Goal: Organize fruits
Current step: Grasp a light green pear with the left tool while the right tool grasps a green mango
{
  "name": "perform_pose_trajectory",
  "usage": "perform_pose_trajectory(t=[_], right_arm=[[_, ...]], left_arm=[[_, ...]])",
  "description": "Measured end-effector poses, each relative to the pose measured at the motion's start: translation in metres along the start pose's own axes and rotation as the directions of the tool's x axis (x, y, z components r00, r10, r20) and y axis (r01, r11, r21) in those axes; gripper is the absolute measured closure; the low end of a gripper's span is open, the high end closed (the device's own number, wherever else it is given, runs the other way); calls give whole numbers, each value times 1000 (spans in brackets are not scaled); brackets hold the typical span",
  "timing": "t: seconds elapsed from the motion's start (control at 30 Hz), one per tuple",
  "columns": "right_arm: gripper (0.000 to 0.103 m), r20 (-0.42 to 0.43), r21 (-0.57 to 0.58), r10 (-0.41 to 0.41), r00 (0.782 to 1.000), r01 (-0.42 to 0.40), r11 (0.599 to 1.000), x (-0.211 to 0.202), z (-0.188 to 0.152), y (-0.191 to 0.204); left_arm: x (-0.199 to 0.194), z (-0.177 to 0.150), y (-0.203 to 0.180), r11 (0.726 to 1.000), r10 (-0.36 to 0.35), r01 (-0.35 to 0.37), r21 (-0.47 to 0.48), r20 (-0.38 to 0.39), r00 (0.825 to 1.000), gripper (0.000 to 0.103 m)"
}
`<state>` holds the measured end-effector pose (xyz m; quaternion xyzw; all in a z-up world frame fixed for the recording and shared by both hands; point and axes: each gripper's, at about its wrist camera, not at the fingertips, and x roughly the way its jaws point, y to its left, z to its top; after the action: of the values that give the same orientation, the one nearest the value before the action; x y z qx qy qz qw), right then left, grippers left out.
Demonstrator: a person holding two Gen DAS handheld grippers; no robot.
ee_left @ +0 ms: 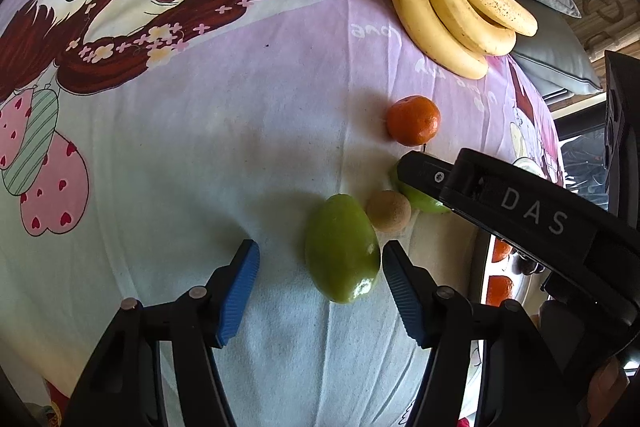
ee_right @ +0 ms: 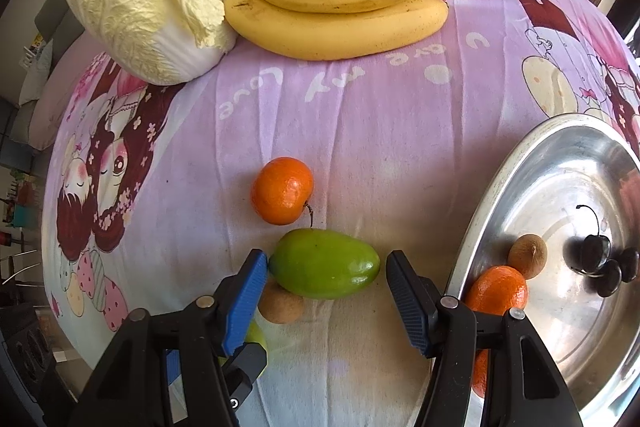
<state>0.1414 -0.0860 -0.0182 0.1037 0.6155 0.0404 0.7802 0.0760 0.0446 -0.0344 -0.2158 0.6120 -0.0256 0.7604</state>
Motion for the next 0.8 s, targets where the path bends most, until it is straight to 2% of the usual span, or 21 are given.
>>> perform_pose_trajectory(t=[0.17,0.27,0.3,0.53,0.8], right_arm=[[39,-3,-12,-12,1000,12,1000,5,3,4],[39,-6,-11,-14,1000,14,1000,9,5,7],[40,-6,-12,-16,1000,15,1000,11,6,9],[42,-3,-14,-12,1000,12,1000,12,7,9],[42,-1,-17,-3,1000,3,1000,8,2,4]], left_arm=[[2,2,-1,1000,0,0,-7,18,1000,48],[2,4,-3,1000,-15,15,6,21,1000,61],[2,4,-4,1000,-17,17,10,20,1000,62],[3,7,-5,1000,-15,15,-2,36,999,62],[-8,12,15,998,13,-9,-62,74,997,62]])
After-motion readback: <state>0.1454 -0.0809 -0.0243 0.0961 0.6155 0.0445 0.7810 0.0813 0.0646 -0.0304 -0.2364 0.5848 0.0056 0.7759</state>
